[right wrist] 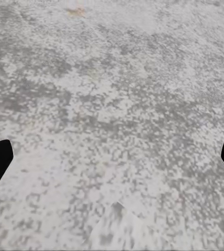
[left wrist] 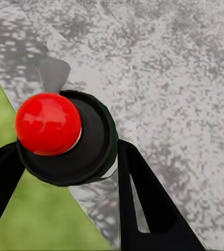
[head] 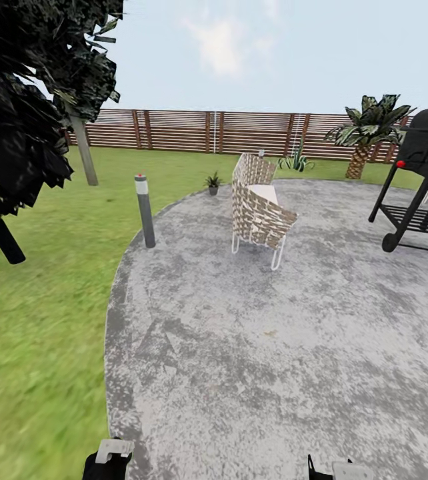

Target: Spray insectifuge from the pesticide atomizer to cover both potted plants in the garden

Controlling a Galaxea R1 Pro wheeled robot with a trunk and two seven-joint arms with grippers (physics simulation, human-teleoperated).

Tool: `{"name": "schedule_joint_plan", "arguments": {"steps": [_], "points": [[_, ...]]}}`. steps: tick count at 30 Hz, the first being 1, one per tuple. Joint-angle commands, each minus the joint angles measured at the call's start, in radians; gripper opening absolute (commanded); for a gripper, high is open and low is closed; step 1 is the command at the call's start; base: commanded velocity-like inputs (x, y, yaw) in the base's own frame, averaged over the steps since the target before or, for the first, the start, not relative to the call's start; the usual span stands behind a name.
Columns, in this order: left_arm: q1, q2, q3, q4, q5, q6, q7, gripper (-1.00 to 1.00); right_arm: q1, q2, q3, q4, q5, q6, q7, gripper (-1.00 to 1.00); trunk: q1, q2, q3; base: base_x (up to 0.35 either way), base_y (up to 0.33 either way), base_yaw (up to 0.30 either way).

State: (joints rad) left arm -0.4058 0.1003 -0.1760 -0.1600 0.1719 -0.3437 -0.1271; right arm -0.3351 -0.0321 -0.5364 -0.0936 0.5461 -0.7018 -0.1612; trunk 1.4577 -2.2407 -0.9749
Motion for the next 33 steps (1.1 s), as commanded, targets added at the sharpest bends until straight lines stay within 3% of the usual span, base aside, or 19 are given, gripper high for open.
{"name": "schedule_joint_plan", "arguments": {"steps": [1,23,27,33], "points": [[-0.001,0.001,-0.007,0.001,0.011,-0.003,-0.004,-1.00,-0.001,0.000,-0.004,0.002,0.011,-0.002,-0.007,1.00,0.000,0.000,-0.001,0.340,-0.074,0.000],[-0.001,-0.001,-0.007,0.000,0.011,-0.003,-0.005,-1.00,-0.001,-0.002,-0.004,0.002,0.011,-0.002,-0.006,1.00,0.000,0.000,-0.001,0.340,-0.074,0.000],[0.001,-0.002,-0.005,-0.004,0.011,-0.009,-0.003,-1.00,0.001,0.019,-0.001,0.003,0.011,-0.002,-0.006,1.00,0.000,0.000,-0.001,0.019,-0.007,-0.004],[0.001,-0.003,-0.009,-0.004,0.010,-0.010,-0.003,-1.00,0.001,0.024,-0.002,0.002,0.009,-0.002,-0.007,1.00,0.000,0.000,-0.001,0.165,-0.036,-0.047]]}}
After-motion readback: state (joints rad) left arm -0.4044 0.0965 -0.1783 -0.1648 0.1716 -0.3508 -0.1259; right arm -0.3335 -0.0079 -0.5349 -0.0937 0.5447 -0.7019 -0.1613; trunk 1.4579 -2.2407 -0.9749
